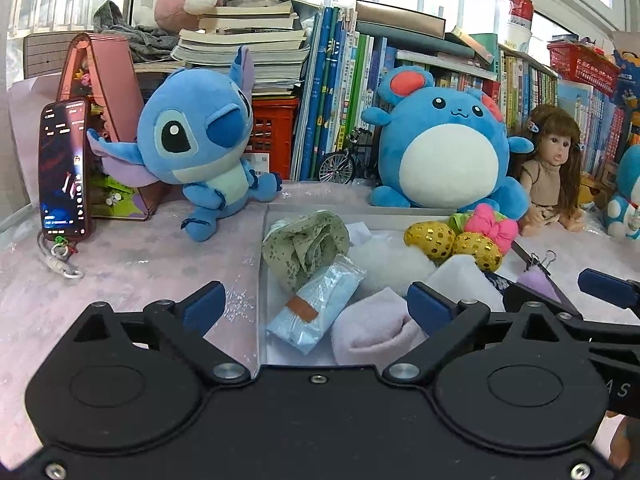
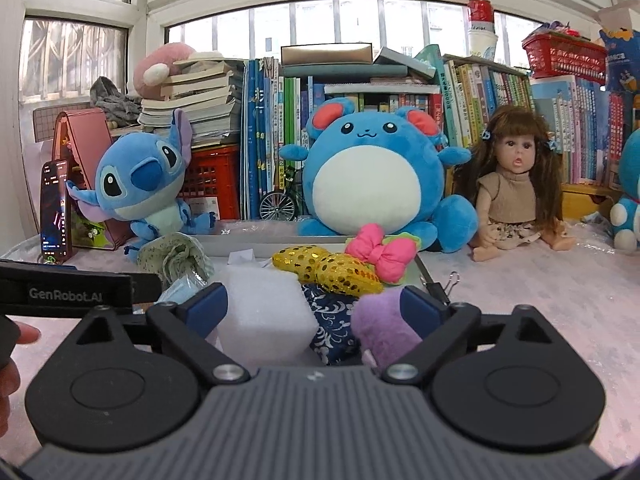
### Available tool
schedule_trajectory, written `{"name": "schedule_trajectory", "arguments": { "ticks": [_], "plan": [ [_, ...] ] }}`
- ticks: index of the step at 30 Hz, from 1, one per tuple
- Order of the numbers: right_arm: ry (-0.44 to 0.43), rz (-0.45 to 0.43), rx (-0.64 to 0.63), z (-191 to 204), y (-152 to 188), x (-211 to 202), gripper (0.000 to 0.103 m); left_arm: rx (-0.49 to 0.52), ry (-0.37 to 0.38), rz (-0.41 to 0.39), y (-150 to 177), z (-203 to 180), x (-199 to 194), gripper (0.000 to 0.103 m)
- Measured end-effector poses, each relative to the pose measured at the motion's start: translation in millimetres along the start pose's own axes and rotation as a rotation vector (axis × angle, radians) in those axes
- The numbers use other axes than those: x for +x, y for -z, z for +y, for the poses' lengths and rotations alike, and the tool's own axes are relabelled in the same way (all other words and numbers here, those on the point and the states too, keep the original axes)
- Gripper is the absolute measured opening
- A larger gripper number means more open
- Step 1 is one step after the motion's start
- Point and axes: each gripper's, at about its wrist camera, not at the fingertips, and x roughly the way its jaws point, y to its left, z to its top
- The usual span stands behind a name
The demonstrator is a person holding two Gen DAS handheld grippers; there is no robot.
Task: Organize soft objects
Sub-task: 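Withdraw both open grippers up and away from the box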
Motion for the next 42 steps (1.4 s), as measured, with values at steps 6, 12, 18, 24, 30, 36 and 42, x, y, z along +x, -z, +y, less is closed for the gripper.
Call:
{"name": "schedule_trajectory", "arguments": {
  "ticks": [6,12,18,24,30,36,42],
  "plan": [
    [0.003,-0.021,-0.027,2,4,-17,0.103,-0.021,0.020,0.009,12,4,-15,0.098],
    [0.011,-0.018,-0.036,2,10,-32,0.103,-0.030,0.025,0.010,22,8,-29,0.098],
    [0.036,0.056,-0.014,-3,24,-32,0.103,-0.019,0.019,0.042,36,8,-35,0.099],
    [0.071,0.141,-0.019,-6,45,-21,0.103,0.003,0.004,0.114,53,3,-23,0.099],
    [0.098,0.199,-0.007,-8,52,-8,0.103,0.011,-0.002,0.187,62,-1,-6,0.099],
    [0.104,0.249,-0.043,-3,58,2,0.103,0.057,-0.027,0.189,69,-7,-1,0.100],
    [0.098,0.278,-0.039,-4,58,5,0.103,0.072,-0.040,0.181,70,-7,2,0.103]
  ]
}}
